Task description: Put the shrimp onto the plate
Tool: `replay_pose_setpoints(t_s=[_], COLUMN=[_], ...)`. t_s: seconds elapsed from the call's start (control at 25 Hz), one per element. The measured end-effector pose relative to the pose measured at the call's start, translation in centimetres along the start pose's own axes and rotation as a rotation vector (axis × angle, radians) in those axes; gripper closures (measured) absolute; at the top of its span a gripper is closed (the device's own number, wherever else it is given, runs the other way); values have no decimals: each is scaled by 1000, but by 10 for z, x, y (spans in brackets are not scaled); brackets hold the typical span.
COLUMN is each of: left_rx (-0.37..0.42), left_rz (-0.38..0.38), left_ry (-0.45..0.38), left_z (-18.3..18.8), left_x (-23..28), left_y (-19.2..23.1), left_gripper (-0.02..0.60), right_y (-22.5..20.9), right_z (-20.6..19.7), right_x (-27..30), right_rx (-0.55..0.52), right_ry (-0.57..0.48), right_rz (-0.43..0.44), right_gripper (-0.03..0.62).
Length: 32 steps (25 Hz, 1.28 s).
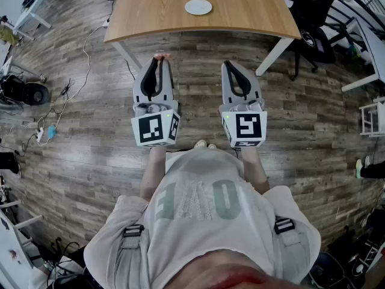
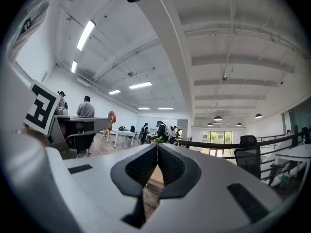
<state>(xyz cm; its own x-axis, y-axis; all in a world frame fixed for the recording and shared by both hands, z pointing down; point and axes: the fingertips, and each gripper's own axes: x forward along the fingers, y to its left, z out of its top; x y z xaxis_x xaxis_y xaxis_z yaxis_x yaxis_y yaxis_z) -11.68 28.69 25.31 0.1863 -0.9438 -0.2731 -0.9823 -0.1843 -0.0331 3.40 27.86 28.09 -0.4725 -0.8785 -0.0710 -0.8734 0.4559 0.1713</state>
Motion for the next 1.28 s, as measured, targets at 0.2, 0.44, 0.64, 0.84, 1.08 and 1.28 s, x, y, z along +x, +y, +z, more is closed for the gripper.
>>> replay_pose_setpoints(t_s=[0.2, 0.44, 0.64, 0.84, 1.08, 1.28], left_rx=[-4, -14, -28, -36, -47, -59], left_rz=[-5, -18, -30, -41, -42, -25], left_ry=[8, 9, 9, -4, 0, 10], left_z=[-3, -7, -14, -17, -23, -31], left_x=[3, 10, 18, 27, 28, 30], left_y=[11, 14, 16, 21, 31, 47], left_gripper=[518, 518, 518, 518, 518, 518], right_y=[10, 11, 5, 3, 7, 9], right_z=[-2, -4, -7, -7, -24, -30], right_x=[10, 15, 18, 24, 32, 41], right_rx=[-4, -14, -2, -3, -20, -19], right_ry=[15, 24, 15, 5, 71, 93], right_rz=[2, 1, -25, -21, -44, -78], right_gripper=[572, 574, 574, 574, 573, 572])
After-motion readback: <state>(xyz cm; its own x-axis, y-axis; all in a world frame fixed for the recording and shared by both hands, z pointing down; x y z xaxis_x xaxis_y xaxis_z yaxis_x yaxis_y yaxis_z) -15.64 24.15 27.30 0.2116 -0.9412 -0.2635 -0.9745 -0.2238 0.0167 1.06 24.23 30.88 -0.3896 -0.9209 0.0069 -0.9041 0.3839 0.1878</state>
